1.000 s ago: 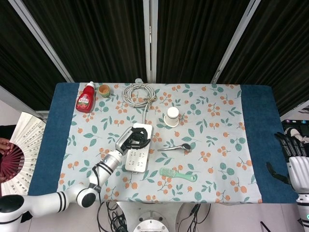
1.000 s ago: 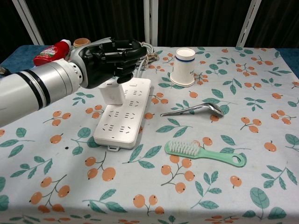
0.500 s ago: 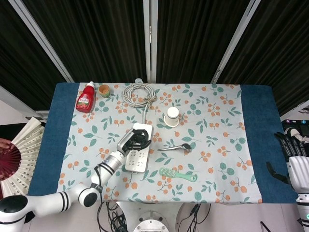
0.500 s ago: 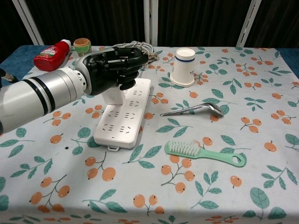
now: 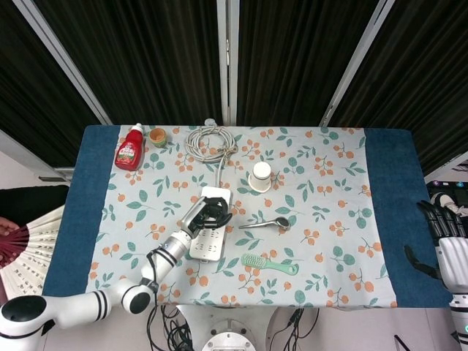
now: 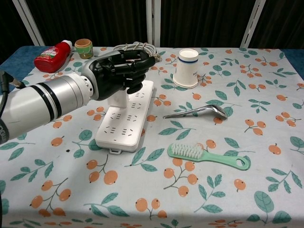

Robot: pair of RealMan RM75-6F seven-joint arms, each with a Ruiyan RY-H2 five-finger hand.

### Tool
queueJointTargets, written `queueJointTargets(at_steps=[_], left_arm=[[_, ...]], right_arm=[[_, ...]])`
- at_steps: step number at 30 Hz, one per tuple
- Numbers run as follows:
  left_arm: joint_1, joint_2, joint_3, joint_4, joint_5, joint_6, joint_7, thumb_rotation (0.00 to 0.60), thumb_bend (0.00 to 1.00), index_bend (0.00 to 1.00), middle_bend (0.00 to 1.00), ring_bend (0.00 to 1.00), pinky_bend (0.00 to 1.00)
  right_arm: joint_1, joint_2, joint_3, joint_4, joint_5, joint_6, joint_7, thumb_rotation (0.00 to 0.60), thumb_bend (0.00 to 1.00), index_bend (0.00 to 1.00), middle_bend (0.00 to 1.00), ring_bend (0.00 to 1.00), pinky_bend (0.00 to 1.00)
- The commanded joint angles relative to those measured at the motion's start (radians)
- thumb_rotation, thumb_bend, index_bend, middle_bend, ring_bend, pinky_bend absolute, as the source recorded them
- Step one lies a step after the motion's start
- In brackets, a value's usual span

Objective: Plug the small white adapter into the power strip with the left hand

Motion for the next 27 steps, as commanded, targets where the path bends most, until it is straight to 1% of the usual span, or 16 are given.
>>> queueJointTargets(at_steps=[1,6,12,16,19,22,24,25,27], left_arm=[[0.001,0.000,0.003,-0.002,0.005,-0.001,-0.002,0.600,0.46,0.79,0.85,0.79,0.84],[0.006,0.003,0.006,-0.004,0.008,-0.001,0.000,0.600,0.46,0.79,0.85,0.79,0.84],[0.013,0.026,-0.010,-0.037,0.025,0.026,-0.003,0.600,0.46,0.79,0.85,0.78,0.83],[0.018,0.076,-0.031,-0.088,0.057,0.069,0.014,0.600,0.46,0.77,0.81,0.75,0.82],[0.034,0.133,-0.052,-0.139,0.079,0.119,0.037,0.600,0.45,0.70,0.76,0.70,0.79],[0.062,0.212,-0.052,-0.172,0.105,0.173,0.118,0.600,0.45,0.63,0.72,0.66,0.69],[0.090,0.262,-0.043,-0.173,0.117,0.225,0.225,0.600,0.45,0.58,0.67,0.61,0.63],[0.103,0.282,-0.037,-0.167,0.122,0.251,0.284,0.600,0.45,0.56,0.66,0.59,0.61],[0.135,0.320,-0.023,-0.133,0.130,0.318,0.472,0.600,0.43,0.49,0.60,0.53,0.53]], right_arm=[[0.000,0.000,0.000,0.001,0.000,0.000,0.002,0.600,0.28,0.04,0.07,0.00,0.00],[0.000,0.000,0.000,0.002,-0.001,0.000,0.002,0.600,0.28,0.04,0.07,0.00,0.00],[0.000,0.001,0.000,-0.002,-0.004,0.003,-0.001,0.600,0.28,0.04,0.07,0.00,0.00],[-0.002,0.004,0.001,-0.006,-0.006,0.007,-0.003,0.600,0.28,0.04,0.07,0.00,0.00],[-0.002,0.006,0.000,-0.007,-0.009,0.008,-0.003,0.600,0.28,0.04,0.07,0.00,0.00],[0.003,0.012,-0.002,-0.006,-0.014,-0.001,-0.003,0.600,0.28,0.04,0.07,0.00,0.00],[0.008,0.019,-0.004,-0.003,-0.015,-0.013,-0.003,0.600,0.28,0.04,0.07,0.00,0.00],[0.011,0.021,-0.004,-0.002,-0.015,-0.018,-0.002,0.600,0.28,0.04,0.07,0.00,0.00],[0.019,0.026,-0.003,0.003,-0.012,-0.033,0.004,0.600,0.28,0.04,0.07,0.00,0.00]])
